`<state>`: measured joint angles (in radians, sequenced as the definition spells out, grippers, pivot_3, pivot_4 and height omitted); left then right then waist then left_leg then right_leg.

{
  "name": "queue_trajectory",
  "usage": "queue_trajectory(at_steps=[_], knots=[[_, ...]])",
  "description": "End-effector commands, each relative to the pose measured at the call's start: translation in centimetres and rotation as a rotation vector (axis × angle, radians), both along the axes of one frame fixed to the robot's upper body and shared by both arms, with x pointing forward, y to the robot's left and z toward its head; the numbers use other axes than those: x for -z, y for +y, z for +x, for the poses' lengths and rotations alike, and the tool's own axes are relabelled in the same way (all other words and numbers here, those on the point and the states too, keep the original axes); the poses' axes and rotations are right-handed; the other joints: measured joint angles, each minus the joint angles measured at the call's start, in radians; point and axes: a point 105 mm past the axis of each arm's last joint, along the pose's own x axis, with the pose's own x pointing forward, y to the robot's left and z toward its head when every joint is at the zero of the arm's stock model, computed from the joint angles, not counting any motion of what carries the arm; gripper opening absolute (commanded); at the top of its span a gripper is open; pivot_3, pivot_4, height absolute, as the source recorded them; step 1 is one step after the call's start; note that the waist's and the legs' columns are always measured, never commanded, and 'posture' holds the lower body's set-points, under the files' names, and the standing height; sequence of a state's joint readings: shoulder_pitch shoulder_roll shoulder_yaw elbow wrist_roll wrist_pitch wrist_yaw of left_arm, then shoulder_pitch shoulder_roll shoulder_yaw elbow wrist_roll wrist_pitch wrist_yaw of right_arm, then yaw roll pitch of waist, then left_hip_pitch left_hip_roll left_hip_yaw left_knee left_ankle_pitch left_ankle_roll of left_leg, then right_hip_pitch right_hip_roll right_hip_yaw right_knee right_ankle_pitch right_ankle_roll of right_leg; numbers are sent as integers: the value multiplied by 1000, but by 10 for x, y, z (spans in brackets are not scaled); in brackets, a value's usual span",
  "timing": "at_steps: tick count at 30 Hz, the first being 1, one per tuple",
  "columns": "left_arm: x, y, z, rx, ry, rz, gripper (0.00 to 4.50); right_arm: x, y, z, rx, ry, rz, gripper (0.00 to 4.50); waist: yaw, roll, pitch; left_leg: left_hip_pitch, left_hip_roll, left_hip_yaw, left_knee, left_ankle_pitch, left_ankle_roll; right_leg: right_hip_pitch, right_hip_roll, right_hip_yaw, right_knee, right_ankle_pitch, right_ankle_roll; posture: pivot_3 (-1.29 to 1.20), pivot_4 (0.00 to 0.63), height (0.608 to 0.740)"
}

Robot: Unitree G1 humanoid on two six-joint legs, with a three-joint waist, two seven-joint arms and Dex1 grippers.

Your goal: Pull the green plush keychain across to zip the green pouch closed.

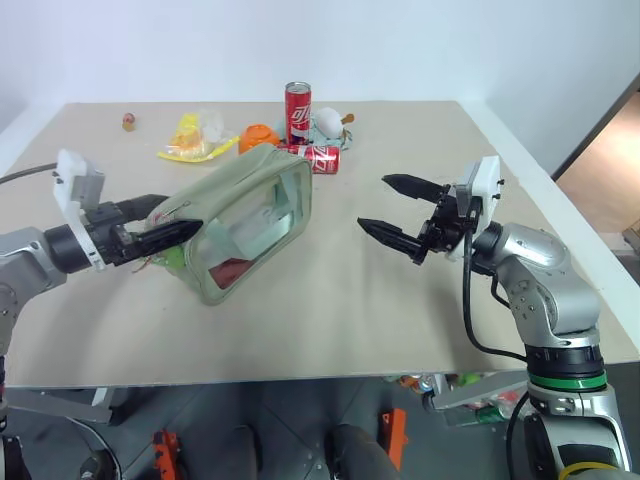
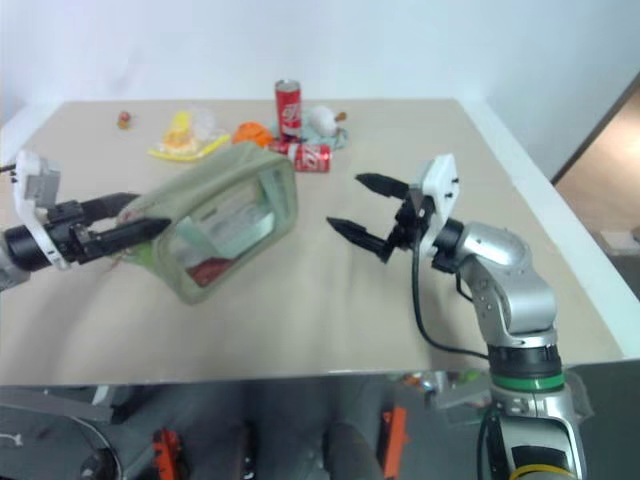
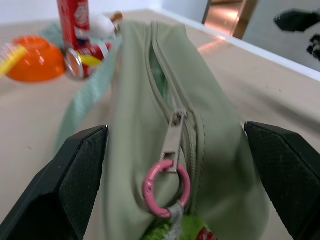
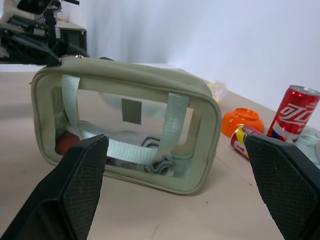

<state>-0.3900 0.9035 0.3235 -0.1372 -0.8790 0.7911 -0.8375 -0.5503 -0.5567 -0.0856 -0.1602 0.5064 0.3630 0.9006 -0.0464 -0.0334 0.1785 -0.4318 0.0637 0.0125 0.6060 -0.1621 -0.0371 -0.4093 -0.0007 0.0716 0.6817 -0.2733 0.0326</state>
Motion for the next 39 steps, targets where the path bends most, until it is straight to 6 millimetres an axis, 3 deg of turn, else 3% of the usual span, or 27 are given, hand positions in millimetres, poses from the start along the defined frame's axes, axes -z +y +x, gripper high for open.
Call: queue_trajectory(at_steps=[1, 5, 9, 18, 24, 29, 39], knots=[[-1, -8, 2, 7, -4, 26, 4500, -16, 2, -9, -4, -64, 11, 4473, 1, 0, 0, 0, 0, 0, 0, 0, 0, 0, 0, 0, 0, 0, 0, 0, 150, 740], [-2, -9, 9, -4, -13, 45, 4500, -16, 1, -11, 7, -65, 7, 4473, 1, 0, 0, 0, -1, 0, 2, 0, 0, 1, -1, 0, 0, 0, 2, 0, 150, 740], [-1, -8, 12, -18, -27, 85, 2935, -18, 1, -11, 12, -67, 7, 4500, 1, 0, 0, 1, -1, 0, 3, 1, -1, 2, -1, 0, 0, 1, 3, 0, 150, 740], [4, -1, 17, -53, -40, 155, 169, -18, 1, -10, 10, -72, 2, 4500, 2, 0, 0, 1, -1, 1, 3, 1, -1, 2, -1, 0, 0, 1, 3, 0, 150, 740], [-2, -10, 15, 20, -104, 216, 162, -18, -1, -9, 15, -79, -1, 4500, 4, 0, 0, 1, -1, 0, 3, 1, -1, 2, -1, 0, 0, 1, 3, 0, 150, 740], [-20, -36, 10, 166, -194, 221, 162, -19, -6, -5, 40, -94, -1, 4500, 13, 0, 0, 1, -1, 0, 3, 2, -1, 2, -1, 0, 0, 2, 4, 0, 150, 740], [-27, -78, 3, 420, -267, 250, 162, -30, -25, -2, 113, -146, -6, 4500, 15, 0, 0, -1, -1, 0, 3, 1, -1, 1, -1, 0, 0, 1, 3, 0, 150, 740]])
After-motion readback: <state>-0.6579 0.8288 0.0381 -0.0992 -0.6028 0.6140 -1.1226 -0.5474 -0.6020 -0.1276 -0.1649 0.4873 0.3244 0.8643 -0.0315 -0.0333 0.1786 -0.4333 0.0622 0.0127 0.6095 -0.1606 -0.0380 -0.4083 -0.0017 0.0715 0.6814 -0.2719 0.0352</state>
